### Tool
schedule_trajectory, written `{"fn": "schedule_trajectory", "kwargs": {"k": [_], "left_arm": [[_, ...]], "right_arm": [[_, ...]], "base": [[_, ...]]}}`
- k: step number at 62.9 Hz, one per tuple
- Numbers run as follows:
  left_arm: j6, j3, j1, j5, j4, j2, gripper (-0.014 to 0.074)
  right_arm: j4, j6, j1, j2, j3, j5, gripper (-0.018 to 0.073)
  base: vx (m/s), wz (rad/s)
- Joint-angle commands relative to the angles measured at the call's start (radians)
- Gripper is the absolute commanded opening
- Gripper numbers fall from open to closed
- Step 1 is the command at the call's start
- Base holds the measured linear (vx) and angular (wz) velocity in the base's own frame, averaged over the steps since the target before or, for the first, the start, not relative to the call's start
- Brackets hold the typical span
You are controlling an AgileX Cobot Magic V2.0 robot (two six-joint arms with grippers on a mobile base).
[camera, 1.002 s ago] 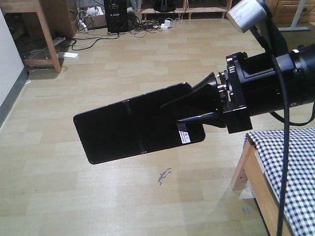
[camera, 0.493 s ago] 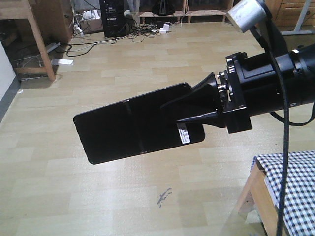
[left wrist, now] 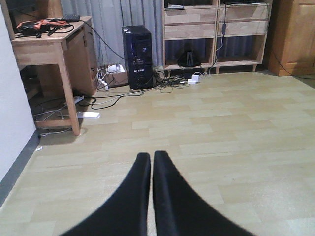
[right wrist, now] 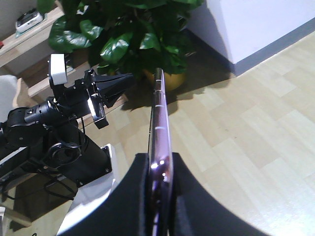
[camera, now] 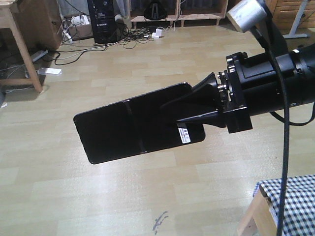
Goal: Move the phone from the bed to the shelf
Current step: 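Drive the base across the room toward the wooden shelf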
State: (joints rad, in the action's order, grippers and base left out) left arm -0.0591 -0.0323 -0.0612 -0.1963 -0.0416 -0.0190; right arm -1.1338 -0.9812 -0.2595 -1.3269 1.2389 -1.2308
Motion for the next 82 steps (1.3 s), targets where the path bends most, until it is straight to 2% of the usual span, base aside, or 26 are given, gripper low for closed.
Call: {"fn": "schedule_trajectory", "kwargs": {"k": [1,82], "left_arm": [[0.000,-0.007,0.000,0.070,-0.009,-0.008,0.0001],[0.000,-0.007,0.000,0.070,-0.009,-0.008,0.0001]], "right_arm": [[-0.091,-0.003,-0.002,0.031,0.026,-0.055,-0.0002],[-0.091,-0.003,-0.002,0.031,0.026,-0.055,-0.0002]], "base": [[0.29,-0.06],[0.34,-0.03]]}}
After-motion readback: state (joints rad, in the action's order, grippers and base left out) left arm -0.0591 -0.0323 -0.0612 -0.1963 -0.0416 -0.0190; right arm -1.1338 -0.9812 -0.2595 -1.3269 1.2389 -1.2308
